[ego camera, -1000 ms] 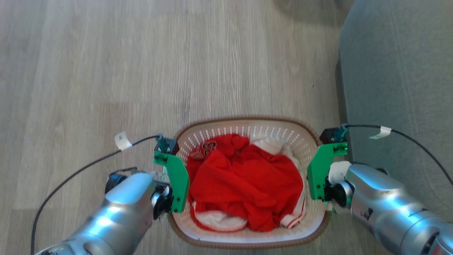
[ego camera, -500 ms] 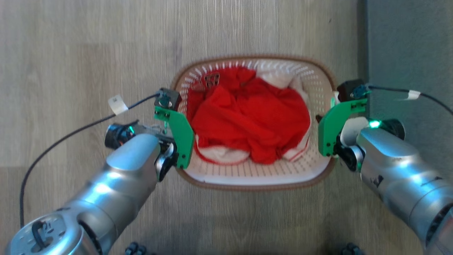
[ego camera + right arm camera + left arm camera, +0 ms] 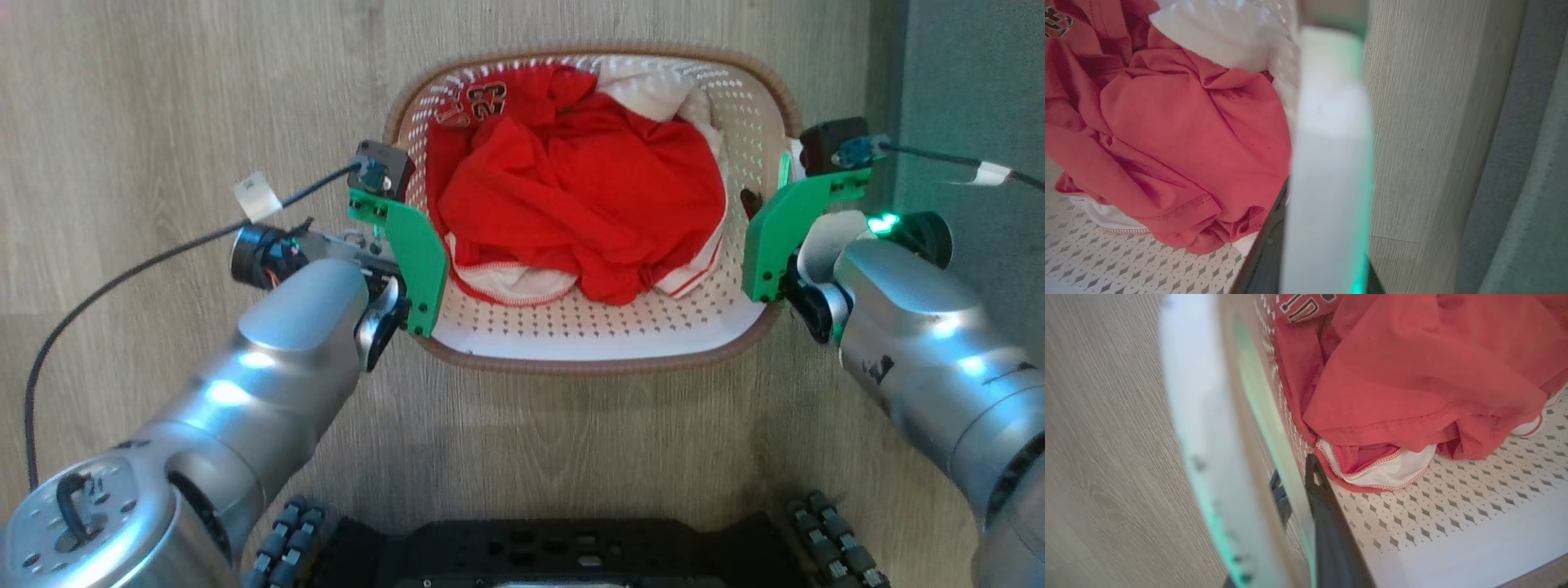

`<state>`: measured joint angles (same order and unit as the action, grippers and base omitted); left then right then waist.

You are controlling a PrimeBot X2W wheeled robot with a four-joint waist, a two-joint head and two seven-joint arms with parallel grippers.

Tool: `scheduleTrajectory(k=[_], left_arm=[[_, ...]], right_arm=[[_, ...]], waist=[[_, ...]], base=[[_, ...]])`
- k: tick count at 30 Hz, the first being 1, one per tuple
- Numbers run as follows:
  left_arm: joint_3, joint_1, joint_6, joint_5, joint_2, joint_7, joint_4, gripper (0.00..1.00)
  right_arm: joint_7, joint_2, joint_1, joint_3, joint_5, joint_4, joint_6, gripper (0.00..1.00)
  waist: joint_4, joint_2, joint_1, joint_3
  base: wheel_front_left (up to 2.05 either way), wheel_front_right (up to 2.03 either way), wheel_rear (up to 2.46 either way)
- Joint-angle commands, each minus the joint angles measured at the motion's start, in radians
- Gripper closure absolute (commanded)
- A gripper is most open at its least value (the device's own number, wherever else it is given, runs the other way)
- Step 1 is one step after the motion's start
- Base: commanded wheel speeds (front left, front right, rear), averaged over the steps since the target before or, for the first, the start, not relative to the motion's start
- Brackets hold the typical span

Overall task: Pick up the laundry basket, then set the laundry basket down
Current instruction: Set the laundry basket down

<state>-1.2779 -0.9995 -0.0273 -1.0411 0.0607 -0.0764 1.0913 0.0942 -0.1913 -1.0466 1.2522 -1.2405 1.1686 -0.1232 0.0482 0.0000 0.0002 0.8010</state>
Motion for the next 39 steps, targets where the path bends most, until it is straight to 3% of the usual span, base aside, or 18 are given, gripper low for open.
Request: scheduleTrajectory(k=[1, 20, 35, 36, 37, 38, 39], left_arm=[[-0.002, -0.017, 0.013, 0.024, -0.01, 0.011, -0.038, 1.0], [-0.002, -0.056, 0.004, 0.025, -0.01, 0.012, -0.047, 1.0], [-0.002, -0.044, -0.013, 0.034, -0.01, 0.008, -0.045, 1.0], [-0.002, -0.044, -0.022, 0.034, -0.01, 0.01, -0.045, 0.76], [-0.002, -0.044, -0.039, 0.03, -0.01, 0.02, -0.042, 0.21], [-0.001, -0.042, -0.055, 0.021, -0.01, 0.019, -0.038, 0.0], [-0.001, -0.041, -0.063, 0.016, -0.01, 0.016, -0.036, 0.0]], right_arm=[[0.01, 0.032, 0.022, 0.02, 0.021, -0.017, -0.008, 1.0], [0.012, 0.012, -0.015, 0.023, 0.01, -0.043, -0.008, 1.0], [0.014, 0.017, -0.002, 0.025, 0.011, -0.035, -0.008, 1.0], [0.016, 0.017, -0.003, 0.024, 0.007, -0.031, -0.008, 0.55], [0.021, 0.017, -0.005, 0.024, 0.007, -0.024, -0.008, 0.0], [0.024, 0.018, -0.006, 0.022, 0.003, -0.016, -0.008, 0.0], [0.021, 0.02, -0.006, 0.02, -0.003, -0.01, -0.008, 0.0]], waist=[[-0.004, 0.0, -0.0002, 0.025], [0.001, 0.0, -0.0002, 0.103], [0.002, 0.0, -0.0002, 0.102], [0.003, 0.0, -0.0002, 0.101], [0.004, 0.0, -0.0002, 0.1], [0.005, 0.0, -0.0002, 0.1], [0.006, 0.0, -0.0002, 0.099]], base=[[0.0, 0.0, 0.0], [0.0, 0.0, 0.0], [0.0, 0.0, 0.0], [0.0, 0.0, 0.0], [0.0, 0.0, 0.0], [0.0, 0.0, 0.0], [0.0, 0.0, 0.0]])
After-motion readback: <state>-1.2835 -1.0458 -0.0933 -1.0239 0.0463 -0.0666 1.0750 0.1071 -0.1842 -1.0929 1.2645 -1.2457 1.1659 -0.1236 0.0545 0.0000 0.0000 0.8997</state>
